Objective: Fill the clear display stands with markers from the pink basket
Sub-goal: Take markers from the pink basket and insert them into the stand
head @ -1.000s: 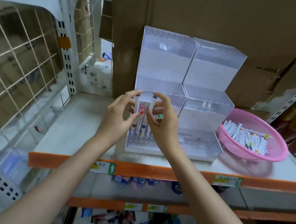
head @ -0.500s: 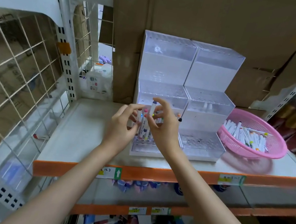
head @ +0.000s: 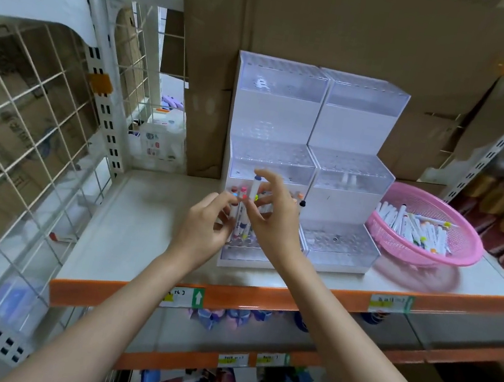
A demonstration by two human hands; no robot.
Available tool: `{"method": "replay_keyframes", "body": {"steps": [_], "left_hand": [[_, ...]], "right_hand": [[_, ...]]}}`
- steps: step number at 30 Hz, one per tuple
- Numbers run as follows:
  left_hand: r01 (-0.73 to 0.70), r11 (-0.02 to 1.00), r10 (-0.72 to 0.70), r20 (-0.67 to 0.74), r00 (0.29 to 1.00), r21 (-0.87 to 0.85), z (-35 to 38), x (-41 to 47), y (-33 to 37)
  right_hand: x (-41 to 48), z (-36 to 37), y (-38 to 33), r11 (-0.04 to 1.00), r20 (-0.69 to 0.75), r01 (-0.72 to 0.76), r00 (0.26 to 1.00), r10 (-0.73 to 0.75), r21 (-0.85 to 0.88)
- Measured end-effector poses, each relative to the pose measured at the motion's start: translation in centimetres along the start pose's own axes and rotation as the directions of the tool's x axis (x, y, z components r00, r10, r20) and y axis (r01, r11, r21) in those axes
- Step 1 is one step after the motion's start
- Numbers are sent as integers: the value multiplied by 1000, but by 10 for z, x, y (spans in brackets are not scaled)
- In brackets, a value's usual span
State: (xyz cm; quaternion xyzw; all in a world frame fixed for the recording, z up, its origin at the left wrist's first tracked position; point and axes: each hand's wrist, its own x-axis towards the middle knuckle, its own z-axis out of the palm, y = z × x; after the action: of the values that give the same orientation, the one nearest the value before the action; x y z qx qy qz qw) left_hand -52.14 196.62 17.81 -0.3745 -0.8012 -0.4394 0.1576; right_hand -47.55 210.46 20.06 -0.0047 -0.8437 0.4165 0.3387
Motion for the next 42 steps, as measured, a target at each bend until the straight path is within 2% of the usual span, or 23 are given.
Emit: {"method": "replay_keyframes", "body": {"steps": [13, 17, 25, 30, 35, 38, 42], "left_hand": [[-5, 1000, 5, 38, 999, 6, -7, 0, 3], [-84, 993, 84, -2, 996, 84, -12, 4, 1], [-163, 965, 161, 25, 987, 207, -21, 7, 3], [-216, 928, 211, 48, 976, 303, -22, 7, 3], [-246, 871, 231, 86, 969, 425, -25, 7, 3], [-236, 862, 219, 90, 972, 448, -25, 6, 5], [-223, 868, 208, 83, 975, 444, -22, 4, 7]], "right_hand": [[-4, 1, 2, 1000, 28, -3, 1000, 4, -19], [-8, 2, 6, 998, 43, 40, 998, -38, -41], [-10, 3, 6, 995, 52, 80, 996, -76, -68], [-14, 5, 12, 981, 164, 87, 985, -58, -173], [-20, 3, 17, 967, 199, 98, 979, -50, -236], [-19, 1, 16, 965, 168, 134, 981, -97, -225], [-15, 0, 16, 968, 148, 101, 987, -68, -231]]}}
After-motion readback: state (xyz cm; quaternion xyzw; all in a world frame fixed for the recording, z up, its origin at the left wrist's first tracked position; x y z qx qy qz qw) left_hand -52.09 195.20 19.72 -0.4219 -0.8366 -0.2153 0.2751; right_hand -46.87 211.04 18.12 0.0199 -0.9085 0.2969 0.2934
